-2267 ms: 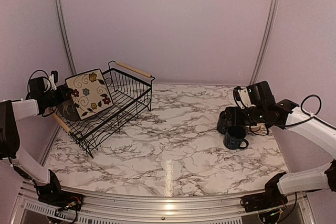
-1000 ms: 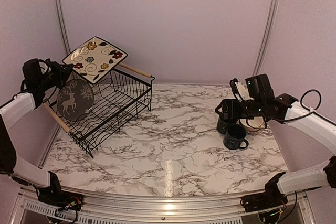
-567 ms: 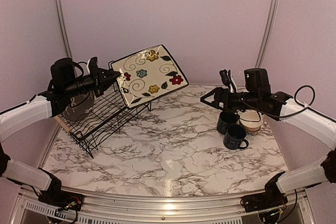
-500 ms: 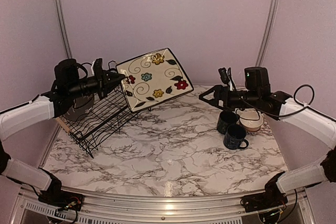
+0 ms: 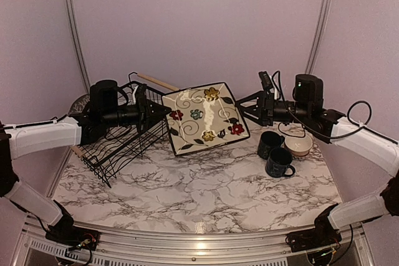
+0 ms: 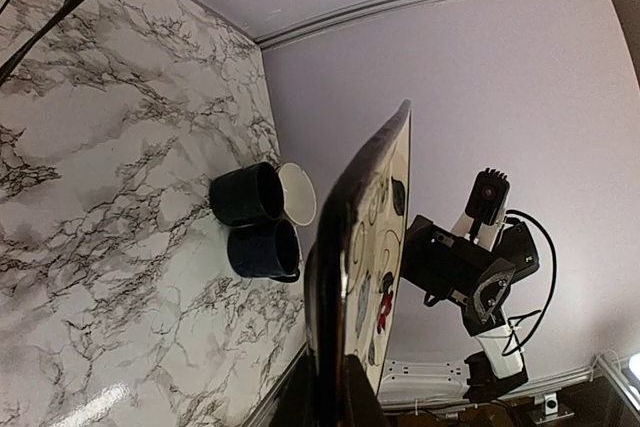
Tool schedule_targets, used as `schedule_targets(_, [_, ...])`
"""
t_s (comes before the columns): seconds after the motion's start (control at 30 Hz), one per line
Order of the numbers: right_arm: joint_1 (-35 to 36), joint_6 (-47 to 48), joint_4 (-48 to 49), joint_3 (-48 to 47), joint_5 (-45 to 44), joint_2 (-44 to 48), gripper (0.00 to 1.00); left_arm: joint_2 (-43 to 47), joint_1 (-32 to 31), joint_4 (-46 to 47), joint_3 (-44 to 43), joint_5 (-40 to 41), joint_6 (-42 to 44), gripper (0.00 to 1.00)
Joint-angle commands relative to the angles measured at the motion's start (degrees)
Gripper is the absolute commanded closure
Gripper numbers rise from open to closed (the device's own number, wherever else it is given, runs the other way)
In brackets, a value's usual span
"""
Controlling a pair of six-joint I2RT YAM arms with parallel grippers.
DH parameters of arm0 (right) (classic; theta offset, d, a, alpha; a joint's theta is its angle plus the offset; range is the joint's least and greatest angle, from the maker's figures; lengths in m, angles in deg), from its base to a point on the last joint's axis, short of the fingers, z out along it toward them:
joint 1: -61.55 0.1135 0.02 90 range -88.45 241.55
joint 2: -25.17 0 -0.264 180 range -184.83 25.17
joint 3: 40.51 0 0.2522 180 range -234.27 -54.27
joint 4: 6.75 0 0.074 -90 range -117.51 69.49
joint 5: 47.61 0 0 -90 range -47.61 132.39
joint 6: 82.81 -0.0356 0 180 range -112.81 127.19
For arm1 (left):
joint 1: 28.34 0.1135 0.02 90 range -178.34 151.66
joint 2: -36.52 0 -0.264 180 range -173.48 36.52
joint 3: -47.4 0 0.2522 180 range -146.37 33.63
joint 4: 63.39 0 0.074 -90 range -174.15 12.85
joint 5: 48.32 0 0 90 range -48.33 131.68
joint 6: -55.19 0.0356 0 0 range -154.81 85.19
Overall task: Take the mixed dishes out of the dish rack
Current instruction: Pass from the left arm to the right
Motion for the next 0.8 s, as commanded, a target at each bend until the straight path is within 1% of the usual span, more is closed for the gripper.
schedule_targets(0.0, [-0.11,-3.55,5.54,1.01,3.67,-1.27,0.29,0.82,-1.43,15.42,-2.76,-2.04,-2.17,1.00])
schedule_targets(0.23, [-0.02,-7.26,10.96,3.61,5.46,-2.28,0.36,-0.23,-2.09,17.84,-3.10,-2.95,-3.50,1.00])
schedule_targets(0.33, [0.21,-9.17,13.84,4.41,5.84,-2.81,0.42,-1.00,-2.82,18.28,-3.57,-3.60,-3.53,1.00])
schedule_targets(0.5, [0.51,-10.88,16.09,4.33,6.00,-3.94,0.62,-1.85,-3.56,18.58,-4.16,-4.29,-3.18,1.00])
schedule_targets(0.6, [0.51,-11.22,16.34,4.48,5.82,-4.21,0.79,-2.15,-3.57,18.04,-4.16,-4.61,-2.58,1.00])
schedule_targets(0.73, [0.51,-12.61,17.73,5.36,5.43,-4.29,0.99,-1.85,-3.57,15.73,-4.12,-4.68,-0.96,1.00])
schedule_targets(0.77, [0.51,-12.89,18.09,5.51,5.26,-4.23,1.00,-1.74,-3.57,14.73,-4.20,-4.67,-0.38,1.00])
